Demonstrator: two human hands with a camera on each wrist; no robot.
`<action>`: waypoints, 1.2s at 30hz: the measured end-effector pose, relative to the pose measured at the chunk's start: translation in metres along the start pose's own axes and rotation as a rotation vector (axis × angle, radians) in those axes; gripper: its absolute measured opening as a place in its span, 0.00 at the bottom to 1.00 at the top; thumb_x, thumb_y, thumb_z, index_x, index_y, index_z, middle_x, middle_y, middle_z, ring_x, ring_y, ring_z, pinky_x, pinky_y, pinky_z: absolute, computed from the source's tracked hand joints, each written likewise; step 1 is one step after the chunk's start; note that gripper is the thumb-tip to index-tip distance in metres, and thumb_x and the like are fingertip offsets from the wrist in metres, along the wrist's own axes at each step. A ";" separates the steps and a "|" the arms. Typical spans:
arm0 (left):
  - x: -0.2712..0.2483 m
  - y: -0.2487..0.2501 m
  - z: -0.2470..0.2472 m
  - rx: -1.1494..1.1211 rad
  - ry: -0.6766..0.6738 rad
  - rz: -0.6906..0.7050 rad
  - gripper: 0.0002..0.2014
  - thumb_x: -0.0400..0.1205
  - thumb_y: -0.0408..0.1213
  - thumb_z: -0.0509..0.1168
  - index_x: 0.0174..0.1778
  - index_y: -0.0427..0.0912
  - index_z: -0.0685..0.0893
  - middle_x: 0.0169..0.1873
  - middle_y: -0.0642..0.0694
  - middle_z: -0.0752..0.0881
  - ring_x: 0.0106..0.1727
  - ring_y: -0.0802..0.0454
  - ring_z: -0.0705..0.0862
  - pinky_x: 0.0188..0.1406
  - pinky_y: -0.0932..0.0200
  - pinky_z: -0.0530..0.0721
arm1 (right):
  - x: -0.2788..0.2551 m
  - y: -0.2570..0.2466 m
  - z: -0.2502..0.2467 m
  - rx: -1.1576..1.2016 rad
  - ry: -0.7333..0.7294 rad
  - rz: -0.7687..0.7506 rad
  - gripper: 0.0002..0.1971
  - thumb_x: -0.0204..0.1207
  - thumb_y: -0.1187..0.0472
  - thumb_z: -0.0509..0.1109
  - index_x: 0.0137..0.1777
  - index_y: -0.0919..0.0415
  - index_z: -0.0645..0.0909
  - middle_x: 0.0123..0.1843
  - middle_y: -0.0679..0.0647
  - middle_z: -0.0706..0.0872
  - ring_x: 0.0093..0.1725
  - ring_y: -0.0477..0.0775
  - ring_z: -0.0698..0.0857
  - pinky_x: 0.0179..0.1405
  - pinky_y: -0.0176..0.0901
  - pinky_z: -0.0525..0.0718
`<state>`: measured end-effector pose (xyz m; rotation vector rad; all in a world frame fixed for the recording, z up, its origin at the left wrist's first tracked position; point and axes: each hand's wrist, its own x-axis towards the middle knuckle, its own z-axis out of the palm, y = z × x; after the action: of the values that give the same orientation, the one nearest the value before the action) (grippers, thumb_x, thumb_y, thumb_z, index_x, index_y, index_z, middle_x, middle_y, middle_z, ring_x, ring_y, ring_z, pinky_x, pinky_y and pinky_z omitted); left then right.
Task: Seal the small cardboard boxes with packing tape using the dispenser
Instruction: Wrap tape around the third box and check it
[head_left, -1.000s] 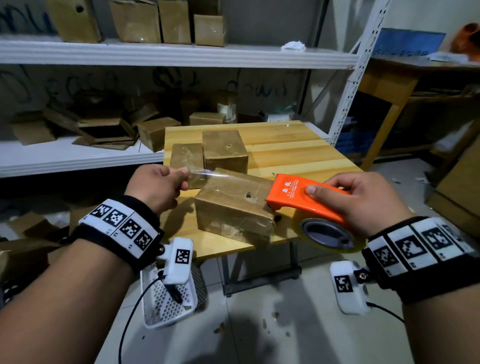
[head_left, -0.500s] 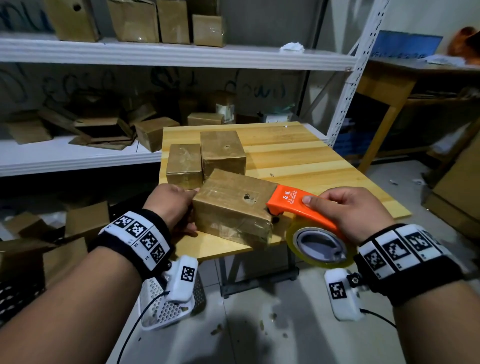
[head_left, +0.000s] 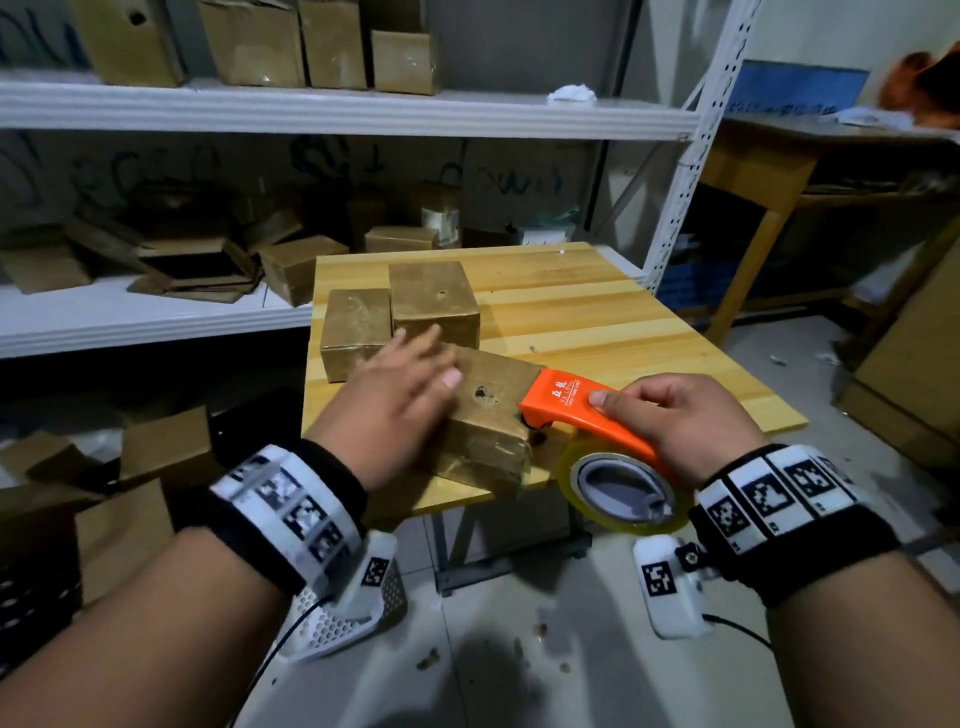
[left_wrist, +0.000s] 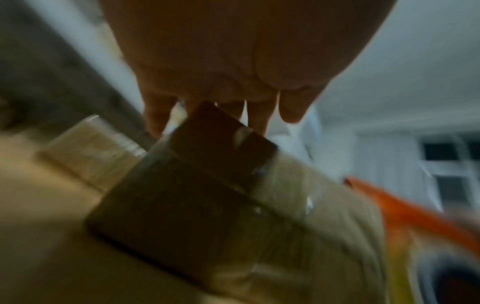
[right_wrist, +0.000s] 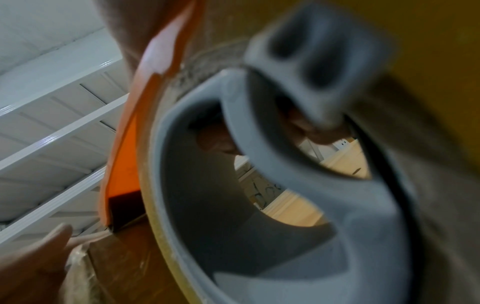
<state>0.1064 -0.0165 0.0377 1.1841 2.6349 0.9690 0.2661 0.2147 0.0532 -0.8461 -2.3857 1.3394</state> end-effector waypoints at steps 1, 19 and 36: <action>0.000 0.004 0.005 0.237 -0.073 0.076 0.44 0.80 0.77 0.32 0.90 0.61 0.60 0.91 0.59 0.52 0.93 0.50 0.44 0.90 0.30 0.42 | 0.000 0.000 0.000 0.000 -0.001 0.000 0.20 0.76 0.38 0.80 0.39 0.57 0.92 0.35 0.55 0.95 0.35 0.59 0.95 0.40 0.49 0.90; 0.004 0.006 0.022 0.593 -0.100 0.160 0.51 0.77 0.75 0.64 0.90 0.71 0.41 0.92 0.62 0.44 0.93 0.52 0.43 0.92 0.38 0.44 | 0.000 0.016 -0.009 -0.022 -0.027 -0.024 0.21 0.76 0.38 0.79 0.40 0.58 0.90 0.35 0.54 0.95 0.32 0.52 0.93 0.39 0.46 0.88; -0.008 0.018 0.047 0.716 0.075 0.083 0.62 0.60 0.73 0.79 0.88 0.61 0.57 0.90 0.52 0.64 0.91 0.43 0.61 0.86 0.27 0.59 | -0.006 0.034 -0.031 0.056 0.024 0.028 0.22 0.75 0.41 0.81 0.42 0.63 0.91 0.33 0.55 0.93 0.30 0.53 0.90 0.41 0.49 0.87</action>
<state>0.1390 0.0103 0.0097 1.3885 3.1192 0.0373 0.2985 0.2452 0.0409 -0.8785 -2.3153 1.3916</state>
